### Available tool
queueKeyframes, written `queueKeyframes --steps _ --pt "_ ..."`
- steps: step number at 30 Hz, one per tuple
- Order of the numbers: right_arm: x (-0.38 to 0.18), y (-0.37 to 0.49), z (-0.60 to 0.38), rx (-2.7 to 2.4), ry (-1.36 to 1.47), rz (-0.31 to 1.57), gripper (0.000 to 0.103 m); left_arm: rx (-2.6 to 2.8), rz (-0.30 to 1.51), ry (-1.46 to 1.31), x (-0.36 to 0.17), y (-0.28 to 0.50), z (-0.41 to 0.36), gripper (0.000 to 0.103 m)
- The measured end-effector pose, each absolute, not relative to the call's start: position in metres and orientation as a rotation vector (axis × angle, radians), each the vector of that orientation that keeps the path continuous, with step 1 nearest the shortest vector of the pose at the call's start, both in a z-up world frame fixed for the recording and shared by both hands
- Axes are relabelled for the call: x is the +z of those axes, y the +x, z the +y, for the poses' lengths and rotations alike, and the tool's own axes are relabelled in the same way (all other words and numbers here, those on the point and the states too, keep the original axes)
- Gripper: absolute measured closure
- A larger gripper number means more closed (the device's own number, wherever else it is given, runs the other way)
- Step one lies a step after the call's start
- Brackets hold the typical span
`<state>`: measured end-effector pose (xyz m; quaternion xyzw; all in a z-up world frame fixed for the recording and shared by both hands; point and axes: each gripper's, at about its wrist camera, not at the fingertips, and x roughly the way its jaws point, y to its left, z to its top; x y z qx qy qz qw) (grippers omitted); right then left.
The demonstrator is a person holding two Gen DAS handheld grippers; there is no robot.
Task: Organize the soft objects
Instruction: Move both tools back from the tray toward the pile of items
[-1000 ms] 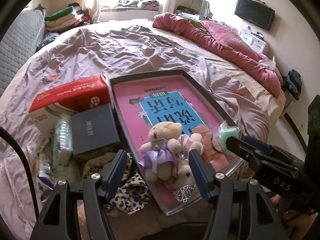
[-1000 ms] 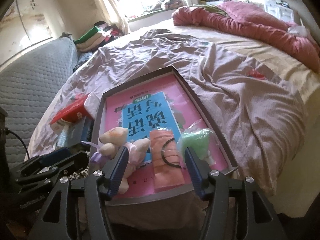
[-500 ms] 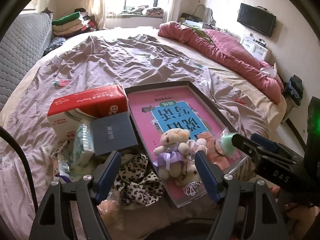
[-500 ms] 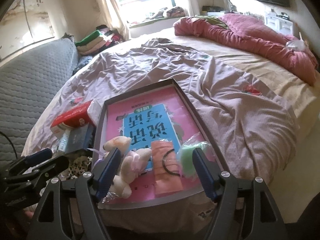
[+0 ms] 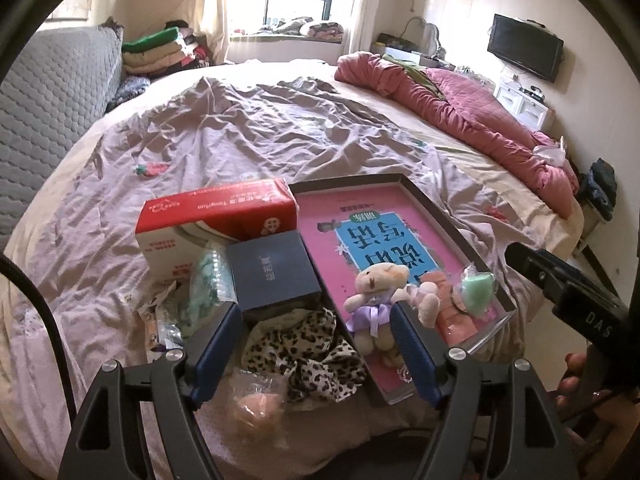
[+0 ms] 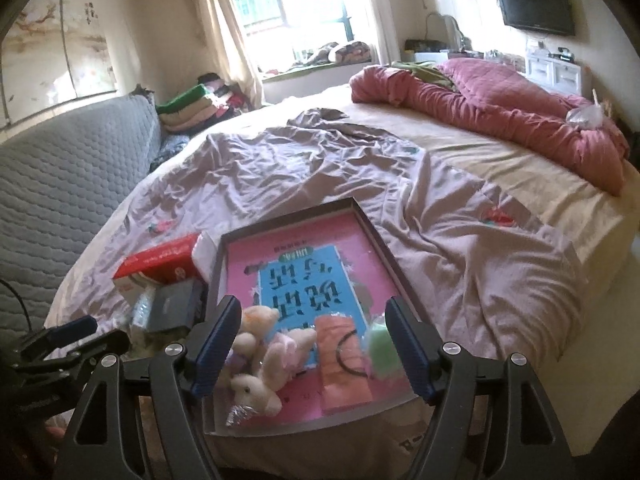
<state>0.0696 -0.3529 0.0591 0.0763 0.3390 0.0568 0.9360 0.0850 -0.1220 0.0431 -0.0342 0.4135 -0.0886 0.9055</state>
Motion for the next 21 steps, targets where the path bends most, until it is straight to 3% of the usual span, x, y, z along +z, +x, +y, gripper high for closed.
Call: queueKeyframes --steps 10,21 --pt "0.069 0.067 -0.327 0.18 0.132 0.685 0.027 -0.155 0.84 -0.083 0.048 0.082 -0.102 0.027" --pt "0.076 0.062 -0.292 0.255 0.08 0.689 0.027 -0.002 0.824 -0.14 0.054 0.087 -0.029 0.027"
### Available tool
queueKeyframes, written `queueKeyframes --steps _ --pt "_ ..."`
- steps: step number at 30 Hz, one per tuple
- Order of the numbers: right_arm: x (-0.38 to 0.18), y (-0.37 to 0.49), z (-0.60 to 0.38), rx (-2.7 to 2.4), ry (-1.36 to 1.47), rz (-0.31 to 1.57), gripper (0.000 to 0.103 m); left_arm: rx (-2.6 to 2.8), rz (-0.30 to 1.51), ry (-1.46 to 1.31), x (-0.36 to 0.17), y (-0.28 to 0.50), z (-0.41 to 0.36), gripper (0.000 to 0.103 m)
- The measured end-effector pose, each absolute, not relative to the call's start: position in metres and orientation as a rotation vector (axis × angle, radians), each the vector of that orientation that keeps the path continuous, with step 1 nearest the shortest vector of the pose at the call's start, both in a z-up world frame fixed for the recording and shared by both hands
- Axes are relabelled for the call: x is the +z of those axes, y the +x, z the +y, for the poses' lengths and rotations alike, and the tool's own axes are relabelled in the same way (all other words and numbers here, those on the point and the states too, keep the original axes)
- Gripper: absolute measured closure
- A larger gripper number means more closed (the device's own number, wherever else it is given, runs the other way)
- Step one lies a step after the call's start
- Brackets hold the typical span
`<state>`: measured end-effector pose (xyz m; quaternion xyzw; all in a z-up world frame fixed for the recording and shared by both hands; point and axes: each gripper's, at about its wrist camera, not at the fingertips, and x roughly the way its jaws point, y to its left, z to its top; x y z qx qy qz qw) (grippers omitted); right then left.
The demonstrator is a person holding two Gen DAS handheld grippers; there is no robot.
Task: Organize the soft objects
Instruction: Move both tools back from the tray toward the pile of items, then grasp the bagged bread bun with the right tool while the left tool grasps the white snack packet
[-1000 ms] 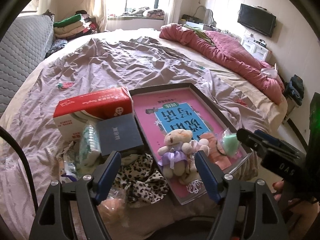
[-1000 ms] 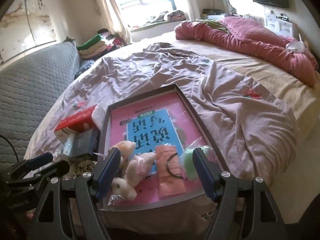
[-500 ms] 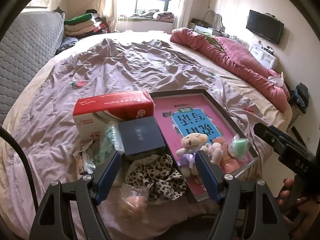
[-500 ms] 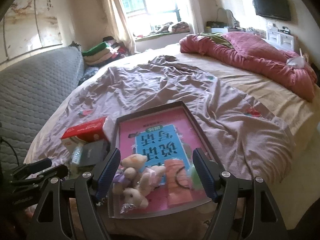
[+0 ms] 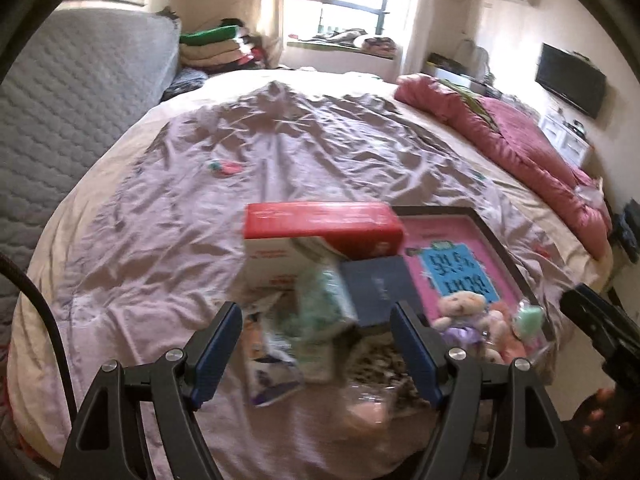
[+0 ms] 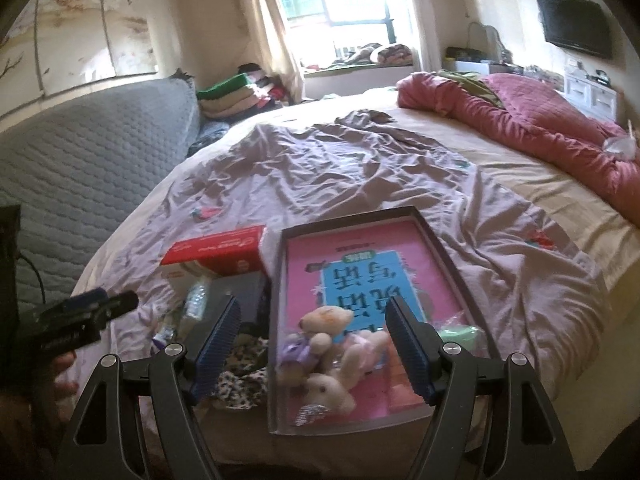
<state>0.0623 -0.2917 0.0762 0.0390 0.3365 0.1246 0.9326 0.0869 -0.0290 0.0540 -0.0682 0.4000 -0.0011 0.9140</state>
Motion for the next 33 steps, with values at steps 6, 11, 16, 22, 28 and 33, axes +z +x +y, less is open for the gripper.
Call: queueKeyframes --steps 6,11,16,22,28,33 --pt "0.071 0.057 -0.265 0.322 0.051 0.717 0.027 0.052 0.839 -0.182 0.047 0.088 0.004 0.027" --pt "0.061 0.052 -0.236 0.383 0.017 0.76 0.027 0.073 0.867 -0.204 0.037 0.089 0.023 0.027" --pt "0.049 0.045 -0.207 0.439 -0.035 0.793 0.027 0.069 0.895 -0.251 0.027 0.088 0.036 0.027" --pt "0.026 0.039 -0.181 0.482 -0.032 0.882 0.027 0.07 0.919 -0.253 0.017 0.09 0.037 0.027" --pt "-0.005 0.032 -0.152 0.448 -0.038 0.973 0.027 0.055 0.948 -0.281 0.002 0.092 0.042 0.027" --pt "-0.021 0.038 -0.14 0.401 -0.038 1.003 0.027 0.031 0.969 -0.328 -0.013 0.093 0.05 0.027"
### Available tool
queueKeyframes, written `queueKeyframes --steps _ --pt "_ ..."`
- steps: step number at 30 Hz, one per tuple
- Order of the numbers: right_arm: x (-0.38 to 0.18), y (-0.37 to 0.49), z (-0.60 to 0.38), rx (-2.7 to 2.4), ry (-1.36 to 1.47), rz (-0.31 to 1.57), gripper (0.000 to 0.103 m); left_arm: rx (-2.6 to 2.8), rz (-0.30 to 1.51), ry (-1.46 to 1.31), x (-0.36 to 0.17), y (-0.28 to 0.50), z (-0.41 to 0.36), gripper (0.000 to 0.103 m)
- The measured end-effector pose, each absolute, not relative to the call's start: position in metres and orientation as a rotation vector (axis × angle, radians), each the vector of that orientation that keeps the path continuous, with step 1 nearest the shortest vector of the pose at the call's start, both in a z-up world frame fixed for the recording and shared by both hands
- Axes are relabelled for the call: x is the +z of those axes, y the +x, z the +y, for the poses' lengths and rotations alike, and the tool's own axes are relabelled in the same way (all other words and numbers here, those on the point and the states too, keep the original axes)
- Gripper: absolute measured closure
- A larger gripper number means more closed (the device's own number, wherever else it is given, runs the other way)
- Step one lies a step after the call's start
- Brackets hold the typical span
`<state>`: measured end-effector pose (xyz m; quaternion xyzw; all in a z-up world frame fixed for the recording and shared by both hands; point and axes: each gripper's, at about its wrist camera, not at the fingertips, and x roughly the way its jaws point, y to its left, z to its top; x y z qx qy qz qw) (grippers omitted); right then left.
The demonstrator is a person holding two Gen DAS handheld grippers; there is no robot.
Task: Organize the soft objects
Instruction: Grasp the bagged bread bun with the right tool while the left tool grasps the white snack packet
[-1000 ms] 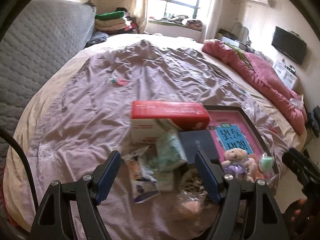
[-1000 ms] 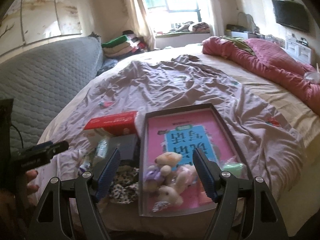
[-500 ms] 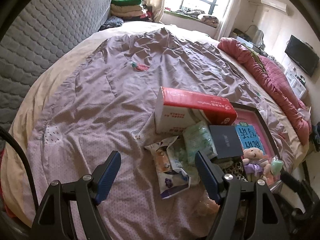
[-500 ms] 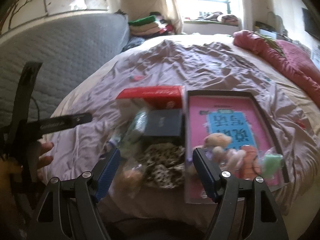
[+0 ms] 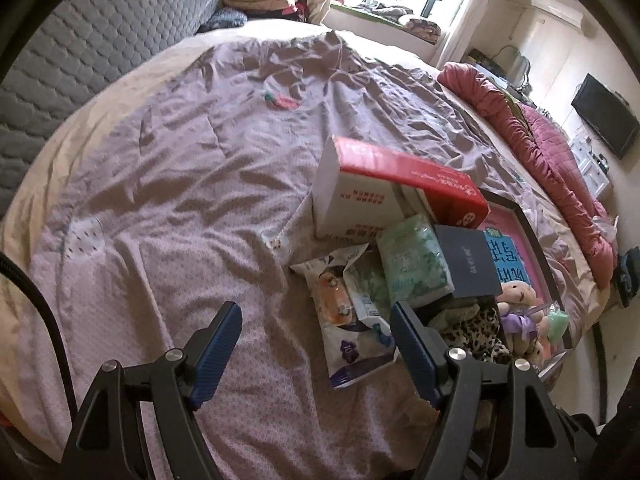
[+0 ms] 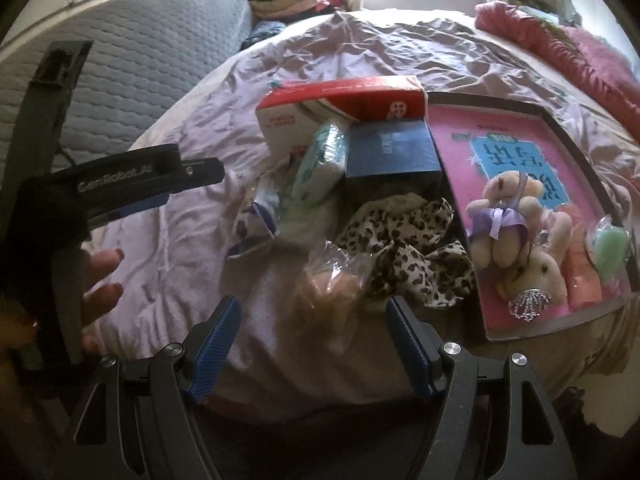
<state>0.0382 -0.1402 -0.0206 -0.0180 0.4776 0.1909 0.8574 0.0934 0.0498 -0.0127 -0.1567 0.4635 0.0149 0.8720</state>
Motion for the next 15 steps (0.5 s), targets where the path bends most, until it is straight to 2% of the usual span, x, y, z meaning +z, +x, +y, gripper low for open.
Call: queueKeyframes --steps 9,12,14,15 --pt "-0.047 0.054 -0.13 0.378 0.021 1.068 0.027 0.002 1.002 -0.388 -0.036 0.098 0.059 0.027" --pt "-0.049 0.058 -0.13 0.383 0.049 1.057 0.036 -0.009 1.01 -0.392 -0.039 0.101 0.056 0.027" --pt "-0.053 0.063 -0.129 0.392 0.06 1.071 0.044 -0.019 1.016 -0.396 -0.042 0.106 0.054 0.027" --pt "-0.058 0.067 -0.131 0.408 0.092 1.091 0.052 -0.022 1.02 -0.396 -0.043 0.108 0.053 0.027"
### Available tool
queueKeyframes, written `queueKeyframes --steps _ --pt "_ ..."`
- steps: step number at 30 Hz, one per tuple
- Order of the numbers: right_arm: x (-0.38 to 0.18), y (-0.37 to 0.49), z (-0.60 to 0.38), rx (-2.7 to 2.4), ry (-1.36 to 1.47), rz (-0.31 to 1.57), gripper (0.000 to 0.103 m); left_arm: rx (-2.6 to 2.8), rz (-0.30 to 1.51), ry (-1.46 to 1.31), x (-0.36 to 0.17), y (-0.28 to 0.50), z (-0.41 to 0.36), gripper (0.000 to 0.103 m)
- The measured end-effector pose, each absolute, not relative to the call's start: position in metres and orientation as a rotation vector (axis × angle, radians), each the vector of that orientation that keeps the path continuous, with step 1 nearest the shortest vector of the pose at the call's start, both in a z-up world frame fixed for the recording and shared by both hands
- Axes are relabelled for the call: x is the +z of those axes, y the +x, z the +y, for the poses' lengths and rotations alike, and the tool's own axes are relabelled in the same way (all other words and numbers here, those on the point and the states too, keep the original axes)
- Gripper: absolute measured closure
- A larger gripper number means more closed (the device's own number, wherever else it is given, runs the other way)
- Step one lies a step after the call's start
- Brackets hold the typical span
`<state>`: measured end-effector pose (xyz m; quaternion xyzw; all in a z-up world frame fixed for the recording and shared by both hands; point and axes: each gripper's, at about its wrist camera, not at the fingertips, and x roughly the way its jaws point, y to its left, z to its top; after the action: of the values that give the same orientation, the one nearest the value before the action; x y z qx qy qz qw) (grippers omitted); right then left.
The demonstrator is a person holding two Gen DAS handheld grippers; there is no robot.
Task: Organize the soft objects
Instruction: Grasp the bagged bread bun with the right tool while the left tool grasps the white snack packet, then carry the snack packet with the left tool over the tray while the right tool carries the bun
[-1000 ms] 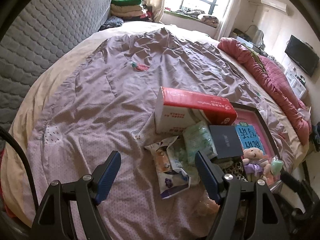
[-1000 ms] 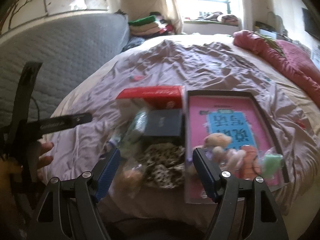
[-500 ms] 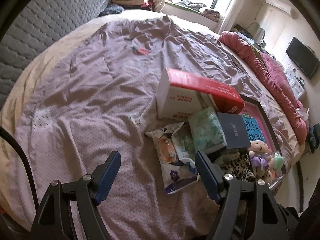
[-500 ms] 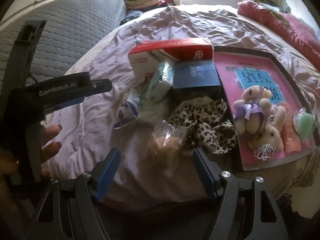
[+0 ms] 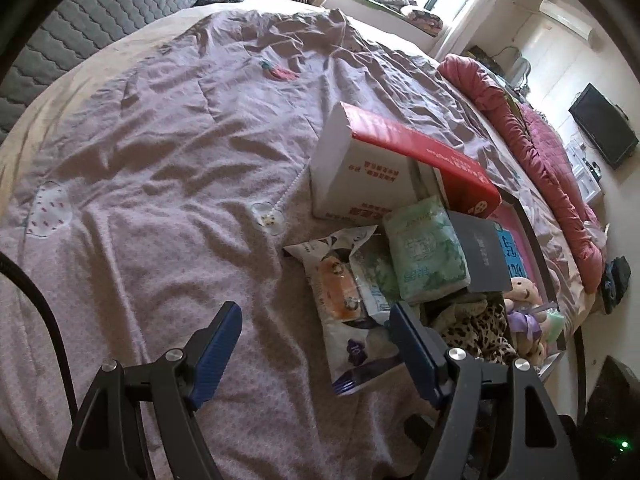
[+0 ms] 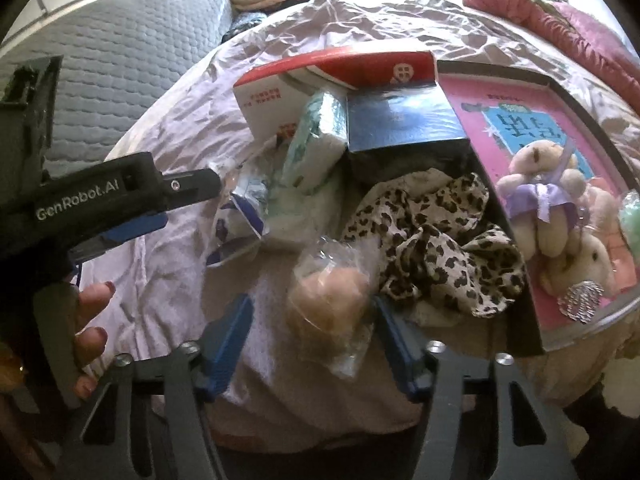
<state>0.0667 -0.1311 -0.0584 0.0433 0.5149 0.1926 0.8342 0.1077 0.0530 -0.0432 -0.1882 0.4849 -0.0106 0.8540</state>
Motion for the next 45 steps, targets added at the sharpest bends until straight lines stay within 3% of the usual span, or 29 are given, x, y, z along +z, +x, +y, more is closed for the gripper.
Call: queueKeyframes --steps 7,16,17,20,27,45 --pt "-0.063 0.069 -0.129 0.468 0.072 1.078 0.06 -0.019 1.053 -0.397 -0.055 0.124 0.049 0.027" --pt "-0.054 0.064 -0.14 0.532 0.097 1.045 0.061 -0.051 1.077 -0.423 -0.07 0.139 0.04 0.028" --pt "-0.051 0.063 -0.14 0.54 0.092 1.033 0.061 -0.056 1.08 -0.431 -0.072 0.141 0.04 0.03" --pt "-0.044 0.058 -0.14 0.563 0.075 1.008 0.061 -0.076 1.075 -0.476 -0.077 0.142 0.041 0.05" --pt "-0.034 0.052 -0.146 0.578 0.084 0.971 0.061 -0.088 1.059 -0.516 -0.078 0.135 0.049 0.06" --pt "0.006 0.047 -0.186 0.56 0.168 0.839 0.061 -0.065 0.896 -0.388 -0.004 0.098 0.032 0.063"
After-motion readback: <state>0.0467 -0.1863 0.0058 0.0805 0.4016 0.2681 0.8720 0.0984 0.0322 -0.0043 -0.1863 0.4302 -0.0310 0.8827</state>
